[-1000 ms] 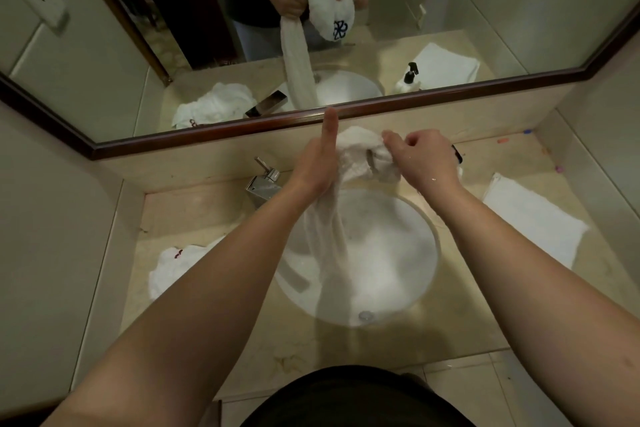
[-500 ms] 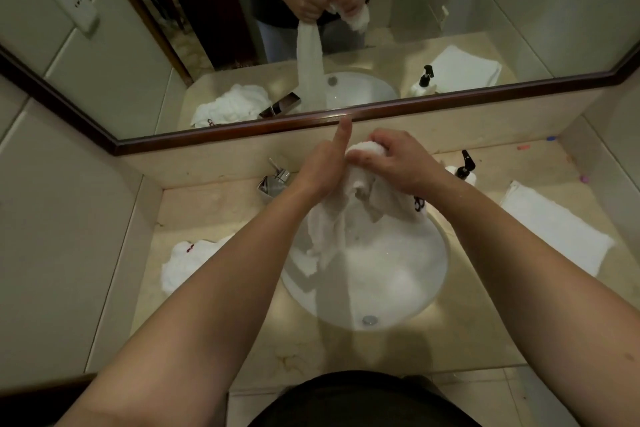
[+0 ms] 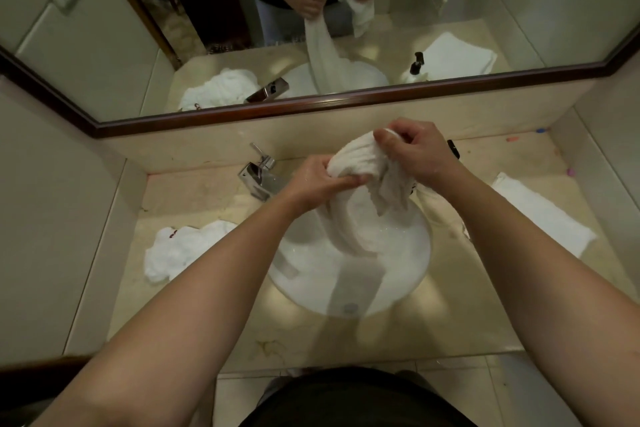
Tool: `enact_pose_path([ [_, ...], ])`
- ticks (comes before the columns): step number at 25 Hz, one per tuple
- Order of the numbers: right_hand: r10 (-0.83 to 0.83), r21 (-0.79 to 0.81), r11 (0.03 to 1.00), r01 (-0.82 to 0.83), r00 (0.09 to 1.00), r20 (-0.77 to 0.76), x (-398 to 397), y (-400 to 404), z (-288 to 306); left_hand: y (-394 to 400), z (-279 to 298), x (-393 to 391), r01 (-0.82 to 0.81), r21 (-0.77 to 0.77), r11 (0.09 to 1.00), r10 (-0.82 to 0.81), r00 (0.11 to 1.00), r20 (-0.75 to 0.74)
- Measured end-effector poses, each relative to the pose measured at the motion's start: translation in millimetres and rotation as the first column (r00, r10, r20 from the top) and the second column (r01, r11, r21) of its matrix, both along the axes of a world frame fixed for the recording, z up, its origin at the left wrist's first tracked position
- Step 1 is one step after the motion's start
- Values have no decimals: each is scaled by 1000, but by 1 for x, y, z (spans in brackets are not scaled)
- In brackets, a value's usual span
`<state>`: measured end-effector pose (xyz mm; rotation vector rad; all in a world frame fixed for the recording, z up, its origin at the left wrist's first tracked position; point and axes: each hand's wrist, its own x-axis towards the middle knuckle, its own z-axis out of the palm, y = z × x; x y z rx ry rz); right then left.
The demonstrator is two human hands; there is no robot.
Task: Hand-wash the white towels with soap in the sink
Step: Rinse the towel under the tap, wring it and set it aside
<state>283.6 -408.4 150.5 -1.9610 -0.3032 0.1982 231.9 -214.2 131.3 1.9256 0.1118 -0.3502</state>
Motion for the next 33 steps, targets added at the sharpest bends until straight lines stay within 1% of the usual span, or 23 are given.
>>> enact_pose_path([
  [2,-1,-16,1000,0,999,-54,2,-11,-8,-3,12,6,-16,-107,994,15,1000,-6],
  [4,-6,88,996,17,993,-122,1,-13,-10,-9,22,13,23,-102,995,-22,1000,13],
  [6,46,198,980,-9,982,-183,0,-6,-7,-15,33,18,17,-68,998,-16,1000,26],
  [7,80,183,982,-45,979,-188,1,-2,-4,-16,38,19,15,-49,999,-12,999,46],
  [9,133,43,991,-127,973,-187,2,5,7,-15,43,20,46,34,998,-49,996,78],
  [11,154,-76,983,-169,974,-166,3,9,16,-11,44,19,79,98,992,-86,994,66],
  [12,154,-76,983,-168,976,-156,5,8,16,-10,44,17,85,111,990,-91,994,54],
  [14,180,-8,983,-183,971,-159,7,5,15,-9,43,16,77,88,993,-83,995,56],
  [16,242,41,970,-240,934,-262,9,2,11,-10,44,18,47,59,997,-53,994,95],
  [18,288,60,956,-286,887,-362,9,1,14,-11,45,21,41,91,995,-51,992,112],
  [19,293,61,955,-291,883,-368,10,1,16,-11,45,21,46,120,992,-57,994,95],
  [21,276,96,961,-259,902,-332,9,4,18,-9,39,20,76,139,987,-78,997,14],
  [23,272,194,956,-218,907,-322,4,8,15,-6,32,16,132,93,987,-126,990,-69],
  [25,235,263,953,-148,911,-339,-1,11,10,-3,24,12,210,22,977,-208,975,-81],
  [26,221,296,948,-115,908,-355,-3,11,6,-1,19,10,240,7,971,-238,968,-82],
  [27,213,334,939,-83,901,-377,-3,10,5,0,16,8,252,25,967,-250,965,-78],
  [30,172,408,913,15,893,-416,-5,11,4,-3,5,3,233,96,968,-229,972,-56],
  [31,157,410,912,29,896,-414,-5,12,5,-3,3,3,198,76,977,-193,979,-59],
  [32,155,401,916,22,902,-404,-4,12,5,-2,2,3,147,23,989,-145,987,-64],
  [33,170,392,920,3,899,-404,-3,10,6,-1,2,2,96,-62,994,-99,993,-63],
])
